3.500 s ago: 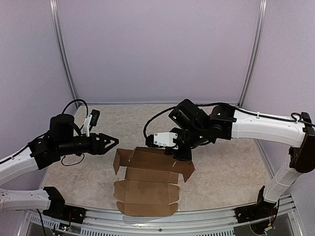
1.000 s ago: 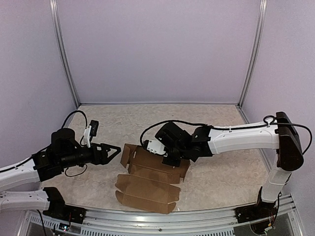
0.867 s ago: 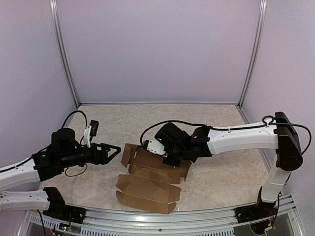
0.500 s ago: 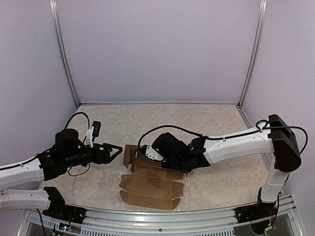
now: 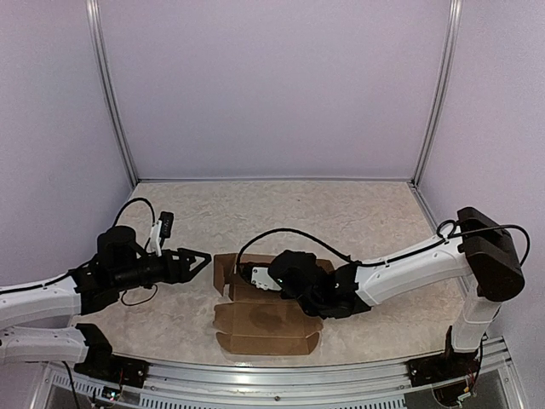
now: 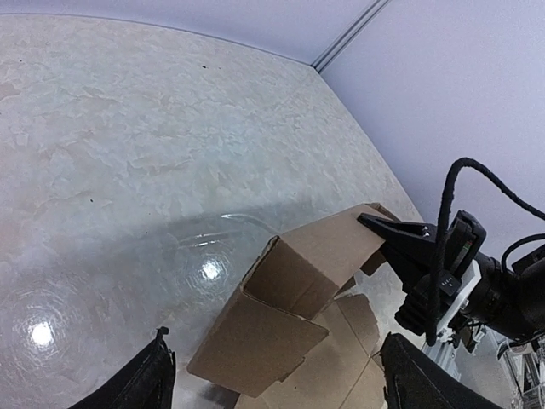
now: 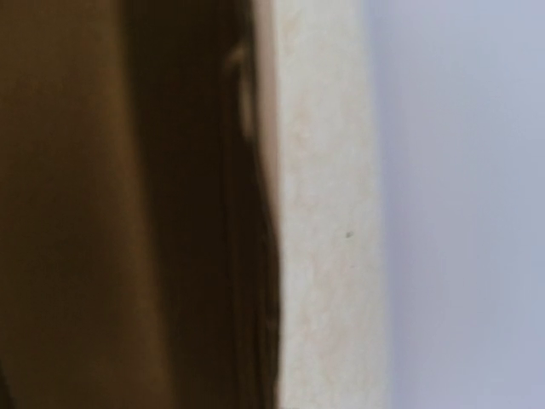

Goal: Fold the paper box

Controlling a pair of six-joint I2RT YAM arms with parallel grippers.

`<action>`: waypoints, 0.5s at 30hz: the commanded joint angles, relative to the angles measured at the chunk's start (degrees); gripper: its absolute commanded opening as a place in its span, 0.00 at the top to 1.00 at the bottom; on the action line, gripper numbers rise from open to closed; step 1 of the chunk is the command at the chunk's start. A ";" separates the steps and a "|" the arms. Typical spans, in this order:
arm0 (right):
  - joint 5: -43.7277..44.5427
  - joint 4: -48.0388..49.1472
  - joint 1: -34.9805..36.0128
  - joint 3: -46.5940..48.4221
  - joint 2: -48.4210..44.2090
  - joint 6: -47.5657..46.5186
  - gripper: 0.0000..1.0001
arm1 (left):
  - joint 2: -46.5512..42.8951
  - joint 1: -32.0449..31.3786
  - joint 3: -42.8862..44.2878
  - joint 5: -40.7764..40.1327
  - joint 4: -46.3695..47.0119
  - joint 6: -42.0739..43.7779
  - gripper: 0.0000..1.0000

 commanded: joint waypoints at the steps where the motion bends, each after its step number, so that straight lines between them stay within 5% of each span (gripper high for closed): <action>1: 5.06 12.69 1.74 -3.11 -1.16 -6.58 1.00 | 0.46 0.38 -2.19 2.07 3.13 -0.73 0.19; 15: 8.05 26.24 4.30 -6.08 1.94 -16.12 1.00 | 2.74 1.97 -2.79 2.27 6.81 -0.69 0.26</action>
